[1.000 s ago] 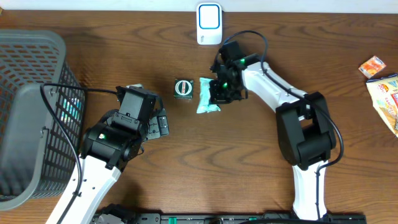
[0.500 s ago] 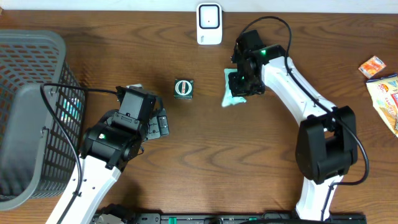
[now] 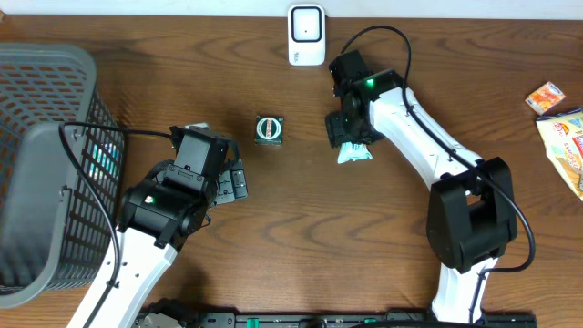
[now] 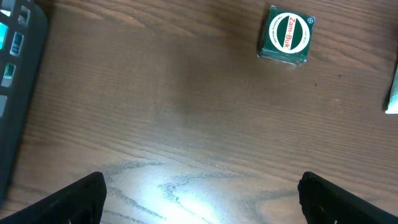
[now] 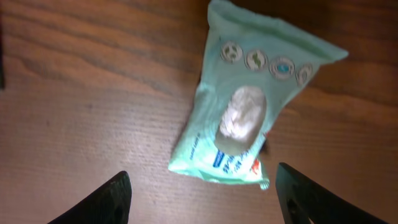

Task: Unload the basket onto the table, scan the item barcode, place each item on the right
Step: 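Lift the wipes pack and turn it over with the right gripper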

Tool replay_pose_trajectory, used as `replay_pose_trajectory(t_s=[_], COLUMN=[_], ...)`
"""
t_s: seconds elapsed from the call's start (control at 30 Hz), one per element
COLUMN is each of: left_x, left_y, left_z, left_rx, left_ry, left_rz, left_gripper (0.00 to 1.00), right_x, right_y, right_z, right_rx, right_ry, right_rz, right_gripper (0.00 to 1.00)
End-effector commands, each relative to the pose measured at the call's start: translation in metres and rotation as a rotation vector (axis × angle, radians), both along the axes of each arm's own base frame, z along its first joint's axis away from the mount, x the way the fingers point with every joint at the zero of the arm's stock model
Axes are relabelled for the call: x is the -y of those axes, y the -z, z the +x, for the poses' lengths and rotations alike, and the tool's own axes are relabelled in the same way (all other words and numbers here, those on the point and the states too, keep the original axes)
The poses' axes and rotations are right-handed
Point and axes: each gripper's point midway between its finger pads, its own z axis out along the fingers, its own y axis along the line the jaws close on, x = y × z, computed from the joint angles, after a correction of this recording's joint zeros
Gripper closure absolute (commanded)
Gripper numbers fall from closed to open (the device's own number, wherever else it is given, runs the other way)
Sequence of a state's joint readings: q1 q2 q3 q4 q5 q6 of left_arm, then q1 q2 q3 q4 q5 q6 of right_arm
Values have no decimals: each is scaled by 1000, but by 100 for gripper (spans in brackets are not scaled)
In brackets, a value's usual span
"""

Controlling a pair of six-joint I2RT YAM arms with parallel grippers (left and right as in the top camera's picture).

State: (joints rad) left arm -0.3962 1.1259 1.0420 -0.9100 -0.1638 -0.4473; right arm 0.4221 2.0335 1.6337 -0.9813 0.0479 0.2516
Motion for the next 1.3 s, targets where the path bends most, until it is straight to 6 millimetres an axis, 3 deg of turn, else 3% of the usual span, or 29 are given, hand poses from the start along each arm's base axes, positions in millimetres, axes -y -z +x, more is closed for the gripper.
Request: replay_pose_trajectory(t_s=[0.0, 0.2, 0.5, 0.77, 1.1, 1.27], left_x=[-3, -3, -3, -3, -3, -3], left_y=[-1, -1, -1, -1, -1, -1], left_z=[1, 1, 1, 1, 1, 1], left_rx=[4, 4, 4, 4, 4, 4], left_ry=[-10, -10, -10, -10, -10, -10], left_rz=[15, 15, 15, 15, 15, 15], left_gripper=[2, 2, 2, 2, 2, 2], right_x=[-5, 3, -1, 7, 22, 32], right_y=[-4, 9, 50, 51, 58, 66], right_z=[6, 12, 2, 2, -2, -1], right_rx=[39, 93, 72, 84, 55, 55], right_ry=[15, 50, -12, -18, -8, 1], right_rz=[-9, -158, -342, -415, -435, -449], right_gripper=[30, 29, 29, 32, 48, 48])
